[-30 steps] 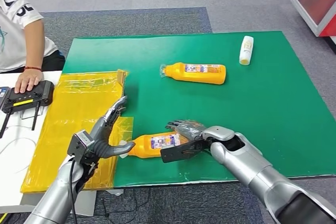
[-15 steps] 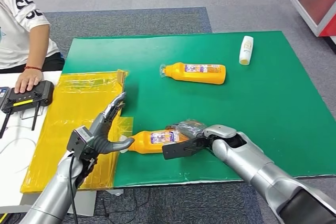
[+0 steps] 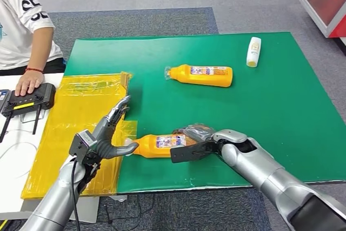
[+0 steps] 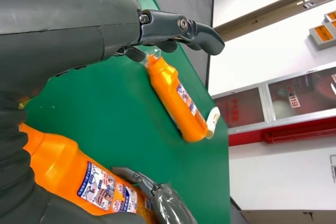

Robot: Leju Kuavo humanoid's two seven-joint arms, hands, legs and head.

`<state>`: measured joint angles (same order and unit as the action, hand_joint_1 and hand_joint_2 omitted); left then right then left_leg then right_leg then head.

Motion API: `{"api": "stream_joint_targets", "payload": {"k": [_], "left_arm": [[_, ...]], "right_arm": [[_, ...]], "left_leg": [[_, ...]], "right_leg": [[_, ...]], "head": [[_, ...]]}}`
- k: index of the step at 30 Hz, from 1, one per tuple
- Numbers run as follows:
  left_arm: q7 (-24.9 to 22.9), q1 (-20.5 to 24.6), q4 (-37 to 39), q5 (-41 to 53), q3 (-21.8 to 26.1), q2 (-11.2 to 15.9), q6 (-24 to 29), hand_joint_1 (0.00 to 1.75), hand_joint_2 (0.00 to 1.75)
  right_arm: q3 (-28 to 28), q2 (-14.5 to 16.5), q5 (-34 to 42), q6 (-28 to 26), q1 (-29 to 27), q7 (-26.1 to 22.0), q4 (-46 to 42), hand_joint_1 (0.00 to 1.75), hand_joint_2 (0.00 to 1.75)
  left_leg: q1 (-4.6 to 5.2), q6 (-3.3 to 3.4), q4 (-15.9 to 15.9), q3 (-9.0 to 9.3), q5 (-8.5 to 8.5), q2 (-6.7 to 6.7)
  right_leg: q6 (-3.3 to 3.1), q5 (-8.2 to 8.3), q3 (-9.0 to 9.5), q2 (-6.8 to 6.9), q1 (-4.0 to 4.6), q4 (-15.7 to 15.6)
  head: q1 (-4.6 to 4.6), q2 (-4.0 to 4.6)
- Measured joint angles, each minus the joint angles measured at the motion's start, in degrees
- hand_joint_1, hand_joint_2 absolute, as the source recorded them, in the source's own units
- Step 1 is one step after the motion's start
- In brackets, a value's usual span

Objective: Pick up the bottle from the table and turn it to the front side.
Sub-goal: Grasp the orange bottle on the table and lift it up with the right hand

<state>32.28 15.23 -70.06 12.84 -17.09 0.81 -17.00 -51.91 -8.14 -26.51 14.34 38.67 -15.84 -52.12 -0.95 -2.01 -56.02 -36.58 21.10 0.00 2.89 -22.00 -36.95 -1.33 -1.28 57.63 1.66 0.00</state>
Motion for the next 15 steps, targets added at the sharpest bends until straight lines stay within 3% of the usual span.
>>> {"api": "stream_joint_targets", "payload": {"k": [9,15], "left_arm": [[0.0,0.0,0.0,-0.4,0.0,0.1,0.0,0.0,1.75],[0.0,-0.4,0.0,-0.6,0.0,0.2,0.1,0.0,1.75]], "right_arm": [[3.0,-1.5,7.2,0.5,-1.8,-4.6,-0.2,1.75,1.75],[10.7,-3.0,15.3,1.3,-7.8,-9.4,-3.8,1.75,1.75]], "left_leg": [[0.0,0.0,0.0,0.0,0.0,0.01],[0.0,0.01,0.0,-0.05,0.01,0.06]], "right_leg": [[0.01,0.0,0.01,0.01,-0.01,0.0],[0.01,-0.01,0.01,0.07,-0.01,0.0]], "head": [[-0.02,0.0],[-0.02,0.0]]}}
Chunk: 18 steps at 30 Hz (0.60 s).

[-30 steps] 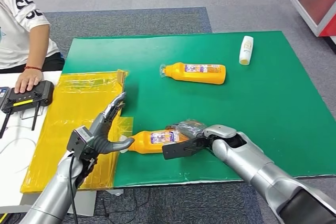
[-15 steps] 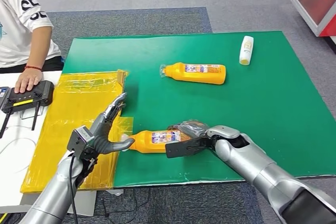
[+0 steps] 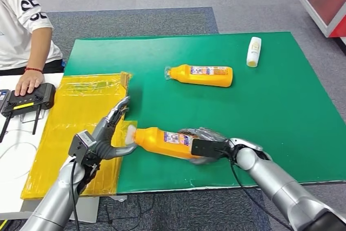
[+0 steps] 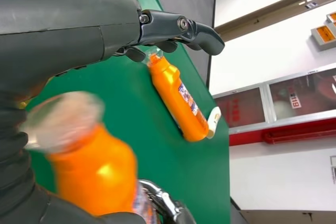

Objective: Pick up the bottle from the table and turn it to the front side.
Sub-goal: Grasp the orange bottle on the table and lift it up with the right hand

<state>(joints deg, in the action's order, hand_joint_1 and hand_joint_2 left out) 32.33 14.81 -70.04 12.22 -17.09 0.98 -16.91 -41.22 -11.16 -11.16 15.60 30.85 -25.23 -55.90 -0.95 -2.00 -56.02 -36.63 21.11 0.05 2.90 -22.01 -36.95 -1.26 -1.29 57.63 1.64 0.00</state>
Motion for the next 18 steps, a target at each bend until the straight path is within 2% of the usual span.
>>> {"api": "stream_joint_targets", "payload": {"k": [7,18], "left_arm": [[0.0,-1.2,0.0,-0.3,0.0,0.1,0.7,0.0,1.75],[-0.1,-3.4,-0.3,-2.2,0.6,0.3,-0.3,0.0,1.75]], "right_arm": [[8.8,-0.4,3.0,1.6,-5.5,-1.1,-4.5,1.75,1.75],[18.4,0.9,5.0,2.6,-11.2,-1.6,-8.3,1.75,1.75]], "left_leg": [[0.0,0.03,0.0,-0.03,0.03,0.0],[0.0,0.04,0.0,-0.05,0.04,0.0]], "right_leg": [[-0.01,-0.03,-0.01,0.01,0.0,0.0],[-0.01,-0.03,0.0,0.04,0.0,0.0]], "head": [[0.02,0.0],[0.01,0.0]]}}
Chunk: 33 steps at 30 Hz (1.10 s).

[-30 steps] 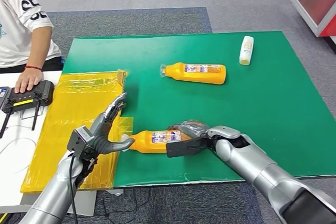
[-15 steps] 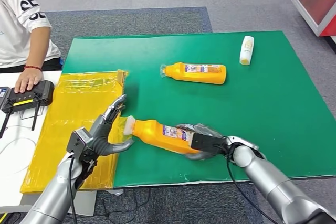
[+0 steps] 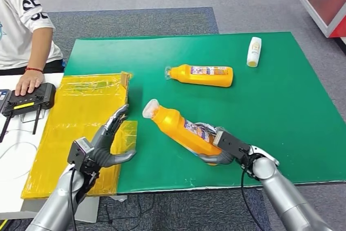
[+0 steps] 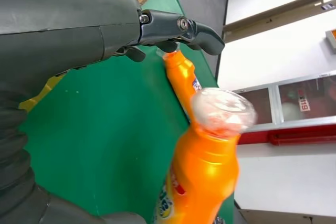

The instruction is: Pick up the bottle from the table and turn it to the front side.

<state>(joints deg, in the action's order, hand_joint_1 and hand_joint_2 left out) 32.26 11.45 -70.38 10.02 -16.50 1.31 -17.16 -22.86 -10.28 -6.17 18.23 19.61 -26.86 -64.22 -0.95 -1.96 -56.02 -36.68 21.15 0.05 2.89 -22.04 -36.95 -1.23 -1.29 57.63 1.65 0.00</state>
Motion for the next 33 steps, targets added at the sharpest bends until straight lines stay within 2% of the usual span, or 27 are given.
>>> {"api": "stream_joint_targets", "payload": {"k": [4,6,12,15,22,33], "left_arm": [[-0.4,-0.7,0.0,-2.5,1.3,0.0,-1.8,0.0,1.75],[-0.6,-0.8,0.4,-5.0,2.1,0.0,-4.5,0.0,1.75],[0.5,-0.1,4.9,-20.5,3.7,0.0,-22.8,0.0,1.75],[0.5,0.6,7.9,-25.4,4.2,0.0,-27.6,0.0,1.75],[-0.7,1.4,11.0,-29.0,5.0,0.0,-30.6,0.0,1.75],[-1.1,3.1,12.0,-27.6,5.0,0.0,-28.8,0.0,1.75]], "right_arm": [[2.1,1.4,0.3,0.3,-1.8,0.0,-2.1,1.75,1.75],[2.7,2.3,0.3,0.6,-2.5,0.0,-3.5,1.75,1.75],[2.7,4.9,0.2,1.1,-3.1,0.0,-6.6,1.75,1.75],[2.4,6.0,0.0,1.2,-3.1,0.0,-8.1,1.75,1.75],[0.2,7.9,-2.5,-0.3,-3.5,0.0,-11.8,1.75,1.75],[-3.6,9.2,-6.5,-2.4,-3.6,0.5,-13.5,1.75,1.75]], "left_leg": [[0.0,0.0,0.0,0.0,0.0,0.0],[0.0,0.0,0.0,0.0,0.0,0.0],[0.0,0.0,0.0,0.0,0.0,0.0],[0.0,-0.01,0.0,0.0,-0.01,0.0],[0.0,-0.01,0.0,0.01,-0.02,0.0],[0.0,-0.01,0.0,0.0,-0.02,0.0]], "right_leg": [[0.0,0.0,-0.01,0.0,0.0,0.0],[0.0,-0.01,-0.01,0.0,0.0,0.0],[0.01,-0.01,-0.01,0.0,0.0,0.0],[0.0,-0.01,-0.01,0.0,0.0,0.0],[0.0,-0.01,-0.01,0.0,0.0,0.0],[0.0,-0.01,-0.01,0.0,0.0,0.0]], "head": [[0.01,0.0],[0.01,0.0],[0.01,0.0],[0.01,0.0],[0.0,0.0],[0.0,0.0]]}}
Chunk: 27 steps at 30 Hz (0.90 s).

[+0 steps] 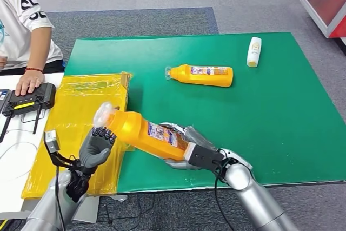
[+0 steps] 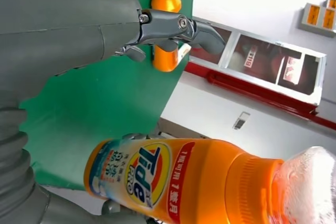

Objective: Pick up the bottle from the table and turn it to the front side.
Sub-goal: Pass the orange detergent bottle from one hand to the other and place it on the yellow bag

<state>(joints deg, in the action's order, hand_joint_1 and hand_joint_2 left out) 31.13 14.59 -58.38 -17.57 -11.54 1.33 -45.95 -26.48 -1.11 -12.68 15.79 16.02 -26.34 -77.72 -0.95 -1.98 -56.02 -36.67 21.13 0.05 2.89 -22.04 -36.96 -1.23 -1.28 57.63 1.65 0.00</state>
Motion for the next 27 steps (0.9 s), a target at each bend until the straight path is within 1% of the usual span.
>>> {"api": "stream_joint_targets", "payload": {"k": [4,10,16,21,27], "left_arm": [[0.4,1.5,0.0,1.3,-1.3,0.1,-0.1,0.0,1.75],[0.5,5.0,0.4,1.8,-5.5,0.1,-1.7,0.0,1.75],[1.1,7.5,1.0,1.0,-9.8,0.5,-3.5,0.0,1.75],[1.1,8.6,1.7,-0.3,-11.4,0.9,-4.0,0.0,1.75],[1.1,9.1,2.3,-0.7,-12.5,1.3,-3.0,0.0,1.75]], "right_arm": [[-1.4,0.3,-0.3,-0.3,0.9,0.0,0.4,1.75,1.75],[-3.2,1.2,-0.5,-1.0,3.4,0.0,3.2,1.75,1.75],[-4.2,2.2,-0.3,-1.4,5.4,0.1,6.0,1.75,1.75],[-4.8,2.6,-0.5,-2.1,6.2,0.0,7.3,1.75,1.75],[-5.5,2.8,-2.3,-4.0,6.4,0.3,8.0,1.75,1.75]], "left_leg": [[0.0,-0.01,0.0,0.0,-0.02,0.0],[0.0,-0.02,0.0,0.0,-0.03,0.0],[0.0,-0.02,0.0,0.0,-0.03,0.01],[0.0,-0.02,0.0,0.0,-0.03,0.0],[0.0,-0.02,0.0,0.0,-0.03,0.0]], "right_leg": [[0.0,0.01,0.0,0.0,0.0,0.0],[0.01,0.02,0.01,0.0,0.0,0.0],[0.01,0.02,0.0,0.0,0.0,0.0],[0.0,0.01,0.0,0.01,0.0,0.0],[0.0,0.01,0.0,0.01,0.0,0.0]], "head": [[-0.01,0.0],[0.0,0.0],[0.01,0.0],[0.01,0.0],[0.01,0.0]]}}
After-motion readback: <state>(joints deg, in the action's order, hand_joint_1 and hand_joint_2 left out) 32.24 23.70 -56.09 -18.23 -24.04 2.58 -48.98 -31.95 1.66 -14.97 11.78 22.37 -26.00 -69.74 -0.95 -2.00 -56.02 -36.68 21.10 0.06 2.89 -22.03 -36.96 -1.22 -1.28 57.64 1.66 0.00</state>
